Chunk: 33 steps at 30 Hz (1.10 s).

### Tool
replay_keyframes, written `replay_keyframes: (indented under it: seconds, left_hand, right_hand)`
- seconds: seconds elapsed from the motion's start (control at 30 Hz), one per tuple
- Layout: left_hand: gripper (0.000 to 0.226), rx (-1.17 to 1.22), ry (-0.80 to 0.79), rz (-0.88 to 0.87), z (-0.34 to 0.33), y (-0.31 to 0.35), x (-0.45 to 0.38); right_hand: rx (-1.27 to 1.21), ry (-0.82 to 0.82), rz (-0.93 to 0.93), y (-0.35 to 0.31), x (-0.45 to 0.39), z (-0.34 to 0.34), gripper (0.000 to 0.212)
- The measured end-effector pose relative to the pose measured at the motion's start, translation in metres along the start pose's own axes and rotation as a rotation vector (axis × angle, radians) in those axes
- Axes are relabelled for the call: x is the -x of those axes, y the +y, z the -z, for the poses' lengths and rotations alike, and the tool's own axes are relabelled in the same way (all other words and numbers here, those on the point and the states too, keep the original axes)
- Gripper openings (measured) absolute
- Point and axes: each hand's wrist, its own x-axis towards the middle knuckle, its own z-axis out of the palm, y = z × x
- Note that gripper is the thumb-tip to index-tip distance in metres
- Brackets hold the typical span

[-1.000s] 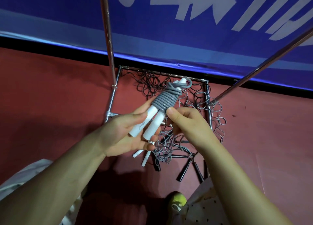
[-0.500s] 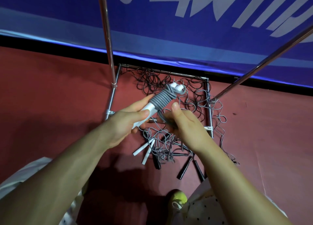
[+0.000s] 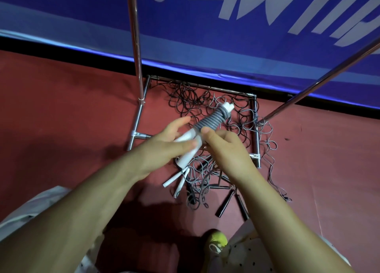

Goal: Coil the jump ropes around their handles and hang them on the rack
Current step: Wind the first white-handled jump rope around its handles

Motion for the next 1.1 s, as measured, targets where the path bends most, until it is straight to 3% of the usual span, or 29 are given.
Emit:
replay_keyframes:
  seconds: [0.07, 0.2, 0.3, 0.37, 0.47, 0.57, 0.7, 0.87, 1.1]
  left_hand:
    - [0.049, 0.149, -0.056, 0.147, 0.001, 0.007, 0.003]
    - [0.071, 0.384, -0.221, 0.372, 0.009, 0.008, 0.002]
    - [0.081, 0.472, -0.430, 0.369, 0.006, 0.001, 0.003]
    - [0.079, 0.446, -0.454, 0.352, 0.002, -0.001, 0.004]
    - [0.068, 0.262, -0.263, 0.268, -0.004, -0.003, 0.002]
    - [0.067, 0.050, -0.025, 0.134, -0.010, -0.010, -0.004]
    - [0.066, -0.133, 0.181, 0.057, -0.015, -0.014, -0.009]
    - [0.062, -0.109, 0.222, 0.011, -0.012, -0.015, -0.010]
    - [0.054, -0.120, 0.355, 0.015, -0.004, -0.007, -0.012]
  right_hand:
    - [0.041, -0.038, 0.079, 0.000, 0.001, -0.001, 0.035]
    - [-0.015, -0.173, 0.154, 0.006, 0.006, -0.002, 0.039]
    - [-0.036, -0.234, 0.203, 0.007, 0.009, 0.002, 0.033]
    - [0.021, -0.227, 0.215, 0.007, 0.010, 0.004, 0.028]
    - [0.171, -0.172, 0.157, 0.006, 0.008, 0.009, 0.023]
    - [0.287, -0.128, 0.102, 0.004, 0.008, 0.012, 0.031]
    - [0.320, -0.091, 0.025, 0.007, 0.003, 0.013, 0.040]
    - [0.093, -0.069, -0.023, 0.003, 0.002, 0.011, 0.063]
    - [-0.172, -0.178, -0.169, 0.002, -0.001, 0.005, 0.041]
